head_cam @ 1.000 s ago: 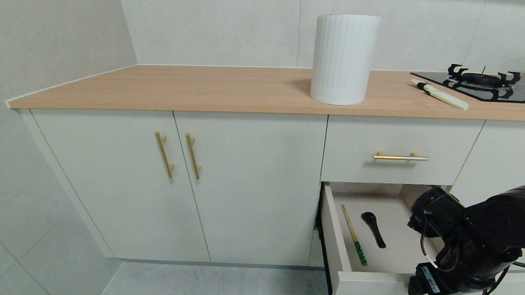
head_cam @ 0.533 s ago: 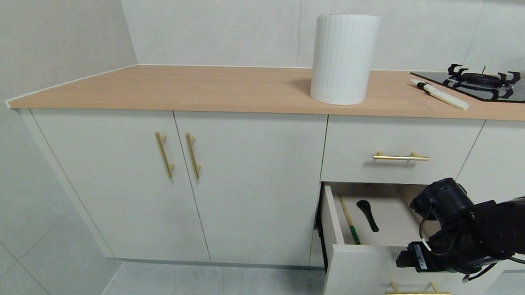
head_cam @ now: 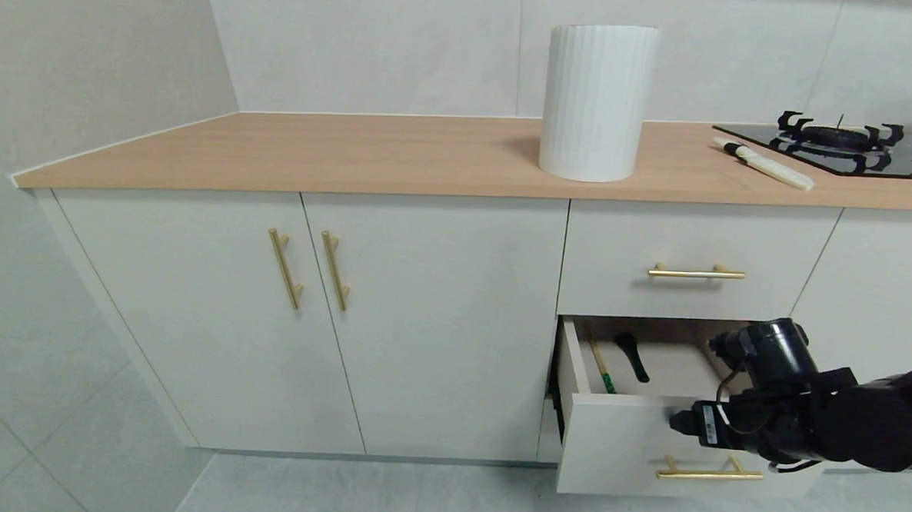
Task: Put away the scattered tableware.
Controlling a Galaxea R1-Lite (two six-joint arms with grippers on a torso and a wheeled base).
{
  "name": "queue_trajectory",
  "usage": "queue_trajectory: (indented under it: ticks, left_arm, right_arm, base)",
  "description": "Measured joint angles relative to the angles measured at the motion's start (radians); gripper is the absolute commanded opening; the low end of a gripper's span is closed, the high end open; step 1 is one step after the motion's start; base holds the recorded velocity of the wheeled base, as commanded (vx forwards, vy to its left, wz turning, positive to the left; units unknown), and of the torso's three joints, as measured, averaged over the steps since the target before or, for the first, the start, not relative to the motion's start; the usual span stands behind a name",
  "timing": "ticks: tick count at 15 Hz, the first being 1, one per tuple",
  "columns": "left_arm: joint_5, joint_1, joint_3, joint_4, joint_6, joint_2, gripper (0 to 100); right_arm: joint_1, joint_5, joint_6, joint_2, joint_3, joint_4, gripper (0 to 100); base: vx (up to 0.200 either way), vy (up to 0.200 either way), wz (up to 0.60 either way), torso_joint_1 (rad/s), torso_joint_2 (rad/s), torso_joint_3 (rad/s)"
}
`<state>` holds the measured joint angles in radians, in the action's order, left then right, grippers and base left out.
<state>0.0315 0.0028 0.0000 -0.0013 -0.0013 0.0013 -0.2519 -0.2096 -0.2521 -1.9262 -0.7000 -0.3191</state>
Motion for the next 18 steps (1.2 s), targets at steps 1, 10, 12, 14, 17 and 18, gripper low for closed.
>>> queue_trajectory:
  ticks: [1,10,12,14,17,18]
  left_arm:
    - [0.000,0.000,0.000,0.000,0.000,0.000,100]
    - [0.000,0.000,0.000,0.000,0.000,0.000,100]
    - [0.000,0.000,0.000,0.000,0.000,0.000,100]
    - [0.000,0.000,0.000,0.000,0.000,0.000,100]
    - [0.000,0.000,0.000,0.000,0.000,0.000,100]
    - [0.000,0.000,0.000,0.000,0.000,0.000,100]
  right_arm:
    - [0.007,-0.001,0.000,-0.017,0.016,-0.066,100]
    - [0.064,-0.006,-0.012,-0.186,0.088,-0.515,100]
    - [0.065,-0.006,-0.046,-0.221,0.091,-0.596,100]
    - [0.066,-0.007,-0.058,-0.251,0.091,-0.671,100]
    - [0.066,-0.007,-0.086,-0.290,0.088,-0.748,100]
    - [0.065,-0.007,-0.089,-0.303,0.085,-0.765,100]
  base:
    - [0.000,0.000,0.00,0.000,0.00,0.000]
    - [0.000,0.000,0.00,0.000,0.00,0.000]
    - [0.000,0.000,0.00,0.000,0.00,0.000]
    - [0.000,0.000,0.00,0.000,0.00,0.000]
    - [0.000,0.000,0.00,0.000,0.00,0.000]
    - [0.000,0.000,0.00,0.000,0.00,0.000]
